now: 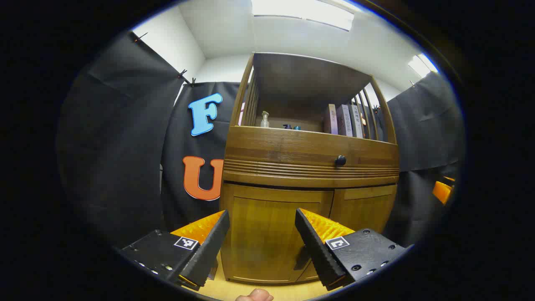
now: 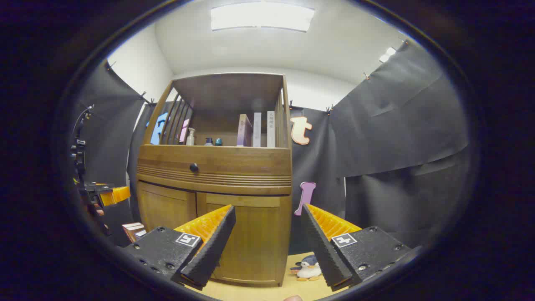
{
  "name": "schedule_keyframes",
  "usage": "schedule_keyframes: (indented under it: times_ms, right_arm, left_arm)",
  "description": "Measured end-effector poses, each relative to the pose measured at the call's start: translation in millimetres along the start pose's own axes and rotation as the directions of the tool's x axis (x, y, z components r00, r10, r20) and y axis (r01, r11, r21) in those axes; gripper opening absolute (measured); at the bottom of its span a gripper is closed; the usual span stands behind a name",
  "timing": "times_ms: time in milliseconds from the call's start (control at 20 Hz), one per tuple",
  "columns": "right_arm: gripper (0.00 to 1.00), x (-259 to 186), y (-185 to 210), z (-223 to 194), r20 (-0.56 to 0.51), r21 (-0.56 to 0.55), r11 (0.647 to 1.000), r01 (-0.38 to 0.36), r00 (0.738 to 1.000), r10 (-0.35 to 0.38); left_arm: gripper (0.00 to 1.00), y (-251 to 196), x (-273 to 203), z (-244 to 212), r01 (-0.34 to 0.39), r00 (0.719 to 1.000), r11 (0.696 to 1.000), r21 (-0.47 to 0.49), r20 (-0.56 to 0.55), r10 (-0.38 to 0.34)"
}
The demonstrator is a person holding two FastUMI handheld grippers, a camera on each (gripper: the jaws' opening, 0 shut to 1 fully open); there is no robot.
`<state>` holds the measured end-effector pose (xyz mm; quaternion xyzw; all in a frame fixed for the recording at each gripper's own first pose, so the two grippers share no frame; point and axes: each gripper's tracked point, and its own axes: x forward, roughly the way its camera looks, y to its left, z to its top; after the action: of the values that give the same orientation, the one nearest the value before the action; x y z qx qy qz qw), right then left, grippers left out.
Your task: Open the right door of the double-door shoe cabinet with the right hand, and open the left door with the left hand.
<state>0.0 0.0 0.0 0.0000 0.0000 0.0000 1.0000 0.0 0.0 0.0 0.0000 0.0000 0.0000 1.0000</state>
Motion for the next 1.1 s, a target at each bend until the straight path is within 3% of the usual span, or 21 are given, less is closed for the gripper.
schedule_keyframes:
  times_ms: [350, 400, 600, 700, 750, 850, 900, 1000, 1050, 1100]
  right_arm:
    - [0.99, 4, -7, -9, -0.031, 0.024, 0.997, -0.067, 0.997, 0.068]
    - [0.99, 4, -10, -8, -0.029, 0.025, 0.997, -0.070, 0.997, 0.071]
    - [0.99, 6, -14, -8, -0.025, 0.032, 0.995, -0.093, 0.995, 0.094]
    - [0.99, 7, -18, -7, -0.022, 0.034, 0.994, -0.102, 0.994, 0.102]
    - [0.99, 7, -19, -8, -0.024, 0.036, 0.994, -0.108, 0.994, 0.109]
    - [1.00, 7, -23, -11, -0.032, 0.039, 0.992, -0.118, 0.992, 0.119]
    - [1.00, 9, -25, -12, -0.036, 0.038, 0.992, -0.124, 0.991, 0.125]
    - [0.99, 9, -26, -15, -0.043, 0.032, 0.990, -0.138, 0.989, 0.139]
    - [0.99, 9, -25, -18, -0.047, 0.030, 0.989, -0.146, 0.988, 0.147]
    - [0.99, 12, -23, -20, -0.050, 0.030, 0.988, -0.151, 0.987, 0.152]
  left_arm:
    - [1.00, -13, -14, 7, -0.038, 0.999, 0.999, 0.027, 0.011, 0.037]
    - [0.95, -16, -15, 7, -0.037, 0.999, 0.999, 0.032, 0.011, 0.037]
    - [1.00, -28, -24, 10, -0.033, 0.999, 0.998, 0.053, 0.016, 0.032]
    - [0.95, -33, -28, 10, -0.038, 0.999, 0.998, 0.049, 0.016, 0.037]
    - [1.00, -35, -31, 10, -0.040, 0.999, 0.998, 0.047, 0.015, 0.039]
    - [1.00, -36, -36, 9, -0.057, 0.998, 0.997, 0.046, 0.012, 0.057]
    - [0.95, -37, -39, 8, -0.068, 0.998, 0.997, 0.046, 0.010, 0.068]
    - [0.95, -38, -47, 8, -0.090, 0.996, 0.995, 0.047, 0.011, 0.089]
    - [1.00, -37, -51, 8, -0.101, 0.995, 0.994, 0.047, 0.015, 0.100]
    - [0.95, -36, -53, 8, -0.111, 0.994, 0.993, 0.048, 0.021, 0.110]
